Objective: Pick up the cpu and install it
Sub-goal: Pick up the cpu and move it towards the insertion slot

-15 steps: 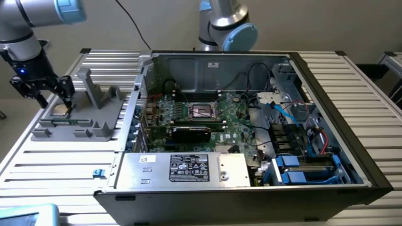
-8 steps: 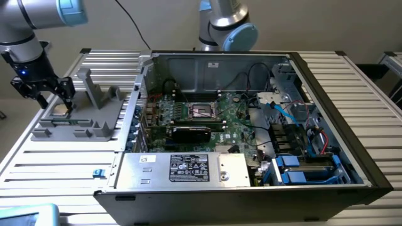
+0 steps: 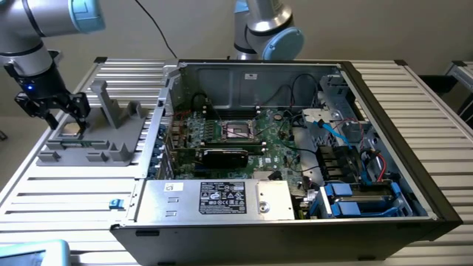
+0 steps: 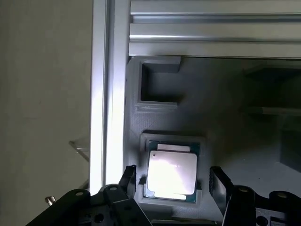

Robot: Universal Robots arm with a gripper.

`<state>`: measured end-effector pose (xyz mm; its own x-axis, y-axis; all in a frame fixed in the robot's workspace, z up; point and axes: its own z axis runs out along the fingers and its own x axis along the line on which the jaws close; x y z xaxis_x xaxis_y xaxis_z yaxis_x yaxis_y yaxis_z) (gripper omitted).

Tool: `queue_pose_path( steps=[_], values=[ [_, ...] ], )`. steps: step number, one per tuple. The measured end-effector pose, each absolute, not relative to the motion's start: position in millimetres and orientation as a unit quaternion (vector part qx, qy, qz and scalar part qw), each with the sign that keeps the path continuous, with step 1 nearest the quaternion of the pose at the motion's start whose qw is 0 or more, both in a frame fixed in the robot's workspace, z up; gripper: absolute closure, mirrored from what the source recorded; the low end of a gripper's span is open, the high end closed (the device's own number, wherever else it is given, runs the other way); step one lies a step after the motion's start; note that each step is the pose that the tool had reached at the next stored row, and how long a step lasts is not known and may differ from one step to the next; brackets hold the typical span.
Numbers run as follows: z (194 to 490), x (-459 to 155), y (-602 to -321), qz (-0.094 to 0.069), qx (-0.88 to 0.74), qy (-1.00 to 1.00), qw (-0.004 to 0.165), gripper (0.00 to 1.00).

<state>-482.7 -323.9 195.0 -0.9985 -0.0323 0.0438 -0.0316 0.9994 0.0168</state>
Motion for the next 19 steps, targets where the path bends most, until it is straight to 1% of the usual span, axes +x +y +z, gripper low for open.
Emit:
queue_pose_path(
  steps=[5,19],
  values=[
    [194.1,-487.3,-323.6,-0.008,0.016,-1.000,0.014,0.26],
    [185.2,-486.8,-323.4,-0.008,0.013,-1.000,0.014,0.26]
  ],
)
